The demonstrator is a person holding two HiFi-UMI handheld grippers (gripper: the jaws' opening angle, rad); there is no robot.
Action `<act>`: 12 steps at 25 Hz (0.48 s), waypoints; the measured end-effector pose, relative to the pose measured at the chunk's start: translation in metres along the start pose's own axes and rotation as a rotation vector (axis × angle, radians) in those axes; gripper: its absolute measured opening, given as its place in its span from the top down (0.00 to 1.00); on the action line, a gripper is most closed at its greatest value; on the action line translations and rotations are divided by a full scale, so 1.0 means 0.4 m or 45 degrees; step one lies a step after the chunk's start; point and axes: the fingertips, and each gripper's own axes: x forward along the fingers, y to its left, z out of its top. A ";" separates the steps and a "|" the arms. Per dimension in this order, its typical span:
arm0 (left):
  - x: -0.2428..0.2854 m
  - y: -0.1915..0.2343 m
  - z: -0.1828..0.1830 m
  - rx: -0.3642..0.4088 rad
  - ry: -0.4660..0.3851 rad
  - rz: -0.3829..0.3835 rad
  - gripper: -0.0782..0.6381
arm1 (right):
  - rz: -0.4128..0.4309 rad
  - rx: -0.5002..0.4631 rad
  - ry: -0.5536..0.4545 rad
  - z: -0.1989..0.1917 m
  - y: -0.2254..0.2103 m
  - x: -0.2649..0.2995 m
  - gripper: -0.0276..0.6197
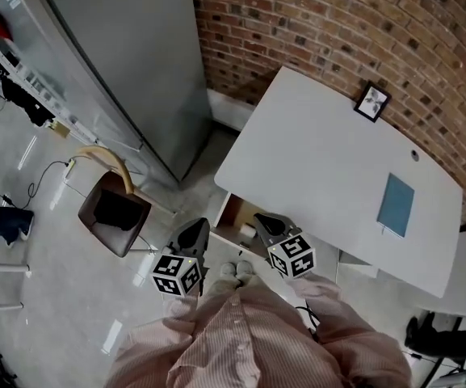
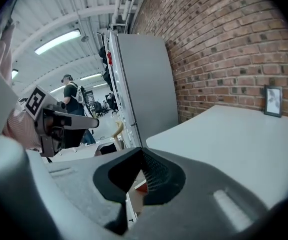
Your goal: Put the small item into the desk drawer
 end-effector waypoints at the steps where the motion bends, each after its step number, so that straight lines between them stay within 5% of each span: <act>1: -0.004 0.005 0.015 0.008 -0.017 0.007 0.89 | -0.003 -0.002 -0.024 0.019 -0.002 -0.007 0.95; 12: -0.045 0.040 0.172 0.106 -0.204 0.074 0.89 | -0.024 0.026 -0.276 0.211 -0.036 -0.070 0.95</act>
